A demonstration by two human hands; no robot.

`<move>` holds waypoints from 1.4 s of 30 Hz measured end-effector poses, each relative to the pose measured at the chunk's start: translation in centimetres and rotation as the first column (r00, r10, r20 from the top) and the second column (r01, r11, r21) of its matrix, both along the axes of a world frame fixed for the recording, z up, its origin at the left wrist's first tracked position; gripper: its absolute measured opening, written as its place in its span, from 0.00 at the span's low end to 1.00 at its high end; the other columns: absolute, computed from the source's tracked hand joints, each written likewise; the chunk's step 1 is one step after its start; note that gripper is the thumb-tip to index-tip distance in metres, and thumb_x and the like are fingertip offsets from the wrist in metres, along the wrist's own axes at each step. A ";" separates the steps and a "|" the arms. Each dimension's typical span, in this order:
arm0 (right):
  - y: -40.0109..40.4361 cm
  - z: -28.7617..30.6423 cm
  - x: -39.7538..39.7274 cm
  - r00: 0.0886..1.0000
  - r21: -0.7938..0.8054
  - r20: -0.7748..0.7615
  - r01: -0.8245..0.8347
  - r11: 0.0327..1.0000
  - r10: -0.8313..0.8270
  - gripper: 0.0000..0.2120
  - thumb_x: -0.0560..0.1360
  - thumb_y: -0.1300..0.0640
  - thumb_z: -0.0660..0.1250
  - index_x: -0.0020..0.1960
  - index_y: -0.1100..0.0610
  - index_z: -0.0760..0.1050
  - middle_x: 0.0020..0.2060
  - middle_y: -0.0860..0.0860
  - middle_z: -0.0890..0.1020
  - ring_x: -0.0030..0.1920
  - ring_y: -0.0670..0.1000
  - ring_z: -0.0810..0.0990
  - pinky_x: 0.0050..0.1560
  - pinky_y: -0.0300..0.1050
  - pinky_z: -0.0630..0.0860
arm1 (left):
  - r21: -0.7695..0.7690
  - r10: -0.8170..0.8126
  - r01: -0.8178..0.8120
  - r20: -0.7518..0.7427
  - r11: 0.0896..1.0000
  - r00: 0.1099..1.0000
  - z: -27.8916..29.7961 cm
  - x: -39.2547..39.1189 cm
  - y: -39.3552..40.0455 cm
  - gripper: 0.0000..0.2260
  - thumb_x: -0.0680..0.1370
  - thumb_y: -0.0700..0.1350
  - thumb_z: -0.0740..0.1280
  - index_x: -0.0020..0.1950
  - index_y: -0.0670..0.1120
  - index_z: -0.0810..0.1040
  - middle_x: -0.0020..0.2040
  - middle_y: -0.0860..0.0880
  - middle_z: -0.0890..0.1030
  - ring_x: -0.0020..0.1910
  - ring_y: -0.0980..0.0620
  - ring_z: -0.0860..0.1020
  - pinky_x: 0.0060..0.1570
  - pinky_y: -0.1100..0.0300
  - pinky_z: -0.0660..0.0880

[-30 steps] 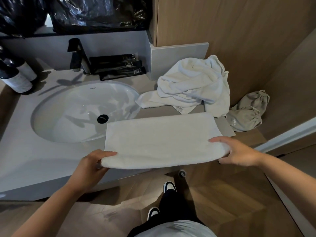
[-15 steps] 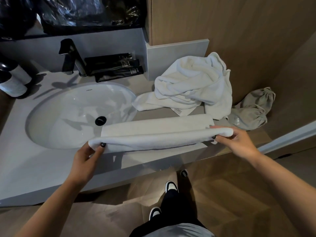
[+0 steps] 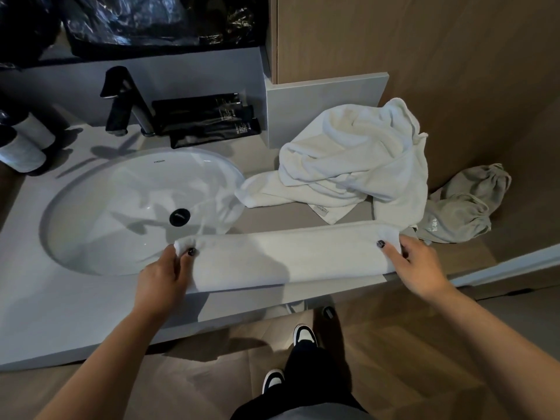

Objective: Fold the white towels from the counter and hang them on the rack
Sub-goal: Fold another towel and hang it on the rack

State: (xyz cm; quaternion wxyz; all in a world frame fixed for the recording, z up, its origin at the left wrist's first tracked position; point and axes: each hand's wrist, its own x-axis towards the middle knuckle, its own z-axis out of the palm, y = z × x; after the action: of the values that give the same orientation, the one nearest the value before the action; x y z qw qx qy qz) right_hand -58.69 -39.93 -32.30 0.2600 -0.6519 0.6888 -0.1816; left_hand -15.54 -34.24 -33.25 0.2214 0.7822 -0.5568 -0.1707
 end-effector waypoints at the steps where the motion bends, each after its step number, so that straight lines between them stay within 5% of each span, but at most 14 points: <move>1: -0.1 0.1 0.1 1.000 -0.008 -0.015 0.003 1.000 -0.003 0.15 0.80 0.50 0.63 0.35 0.45 0.66 0.30 0.49 0.72 0.33 0.48 0.71 0.32 0.39 0.63 | 0.008 0.001 -0.001 0.006 1.000 1.000 -0.1 0.0 -0.1 0.10 0.82 0.45 0.63 0.44 0.41 0.70 0.31 0.40 0.75 0.32 0.37 0.75 0.33 0.50 0.69; 7: -0.5 0.4 0.7 0.997 0.025 -0.080 0.025 0.999 -0.023 0.17 0.80 0.47 0.61 0.34 0.50 0.66 0.27 0.51 0.72 0.30 0.50 0.71 0.29 0.43 0.64 | 0.024 0.004 -0.003 -0.052 1.000 0.999 0.1 0.6 0.2 0.16 0.81 0.44 0.64 0.35 0.46 0.65 0.26 0.46 0.71 0.27 0.43 0.70 0.29 0.52 0.65; 18: -1.1 -0.2 1.3 0.927 -0.079 -0.372 0.018 0.997 -0.046 0.19 0.82 0.47 0.55 0.38 0.59 0.68 0.24 0.50 0.69 0.26 0.55 0.70 0.28 0.44 0.62 | 0.006 0.055 -0.055 -0.082 0.998 0.995 -0.2 -0.3 0.7 0.19 0.77 0.60 0.53 0.34 0.49 0.64 0.26 0.48 0.71 0.26 0.46 0.71 0.29 0.55 0.65; 25: -2.4 0.8 2.5 0.892 0.054 -0.445 0.121 0.991 -0.084 0.21 0.83 0.44 0.50 0.39 0.57 0.68 0.28 0.50 0.68 0.30 0.52 0.67 0.34 0.47 0.63 | 0.052 0.143 -0.141 -0.054 0.989 0.988 0.1 -1.1 0.1 0.18 0.83 0.50 0.59 0.34 0.49 0.63 0.27 0.47 0.71 0.27 0.48 0.69 0.30 0.55 0.61; 31: -2.1 0.9 2.8 0.903 0.086 -0.414 0.163 0.983 -0.113 0.19 0.83 0.45 0.50 0.42 0.57 0.67 0.30 0.51 0.69 0.36 0.57 0.69 0.37 0.49 0.65 | 0.181 0.231 -0.218 -0.058 0.959 0.971 0.8 -0.7 -1.6 0.20 0.81 0.56 0.61 0.38 0.41 0.71 0.33 0.43 0.77 0.38 0.38 0.75 0.38 0.50 0.70; 34: -1.8 0.7 3.2 0.899 0.052 -0.420 0.164 0.985 -0.127 0.19 0.83 0.45 0.50 0.44 0.58 0.68 0.34 0.56 0.75 0.36 0.57 0.71 0.37 0.48 0.67 | 0.100 0.286 -0.297 0.109 0.950 0.952 1.8 -1.8 -2.2 0.16 0.79 0.53 0.66 0.56 0.40 0.73 0.52 0.38 0.80 0.53 0.34 0.77 0.48 0.47 0.70; 38: -1.9 0.5 3.3 0.898 0.057 -0.420 0.170 0.984 -0.130 0.19 0.83 0.46 0.50 0.47 0.59 0.69 0.36 0.58 0.77 0.39 0.59 0.75 0.37 0.48 0.68 | -0.103 -0.193 0.239 0.334 0.966 0.923 1.4 -6.2 -2.6 0.20 0.80 0.50 0.63 0.69 0.42 0.72 0.69 0.39 0.73 0.67 0.38 0.72 0.62 0.40 0.70; 40: -1.9 0.8 3.4 0.895 0.081 -0.427 0.181 0.980 -0.130 0.18 0.83 0.46 0.50 0.47 0.58 0.68 0.42 0.61 0.81 0.45 0.62 0.79 0.40 0.49 0.68 | -0.021 -0.419 0.450 0.330 0.893 0.846 0.6 -8.3 -2.8 0.22 0.81 0.53 0.56 0.70 0.45 0.73 0.69 0.41 0.75 0.69 0.42 0.72 0.65 0.41 0.69; 42: -2.1 1.1 3.8 0.853 0.038 -0.495 0.209 0.977 -0.164 0.17 0.83 0.47 0.53 0.51 0.60 0.71 0.46 0.61 0.81 0.49 0.62 0.79 0.44 0.51 0.68 | 0.065 -0.487 0.495 0.324 0.867 0.811 0.1 -9.2 -3.1 0.23 0.82 0.54 0.50 0.72 0.46 0.72 0.68 0.44 0.76 0.69 0.44 0.72 0.69 0.41 0.66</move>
State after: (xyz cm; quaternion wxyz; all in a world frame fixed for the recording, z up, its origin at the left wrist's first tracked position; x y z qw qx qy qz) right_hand -54.90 -41.98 -31.17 0.0877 -0.5943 0.7994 -0.0041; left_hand -24.69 -37.30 -33.11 0.0824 0.6267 -0.7705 -0.0825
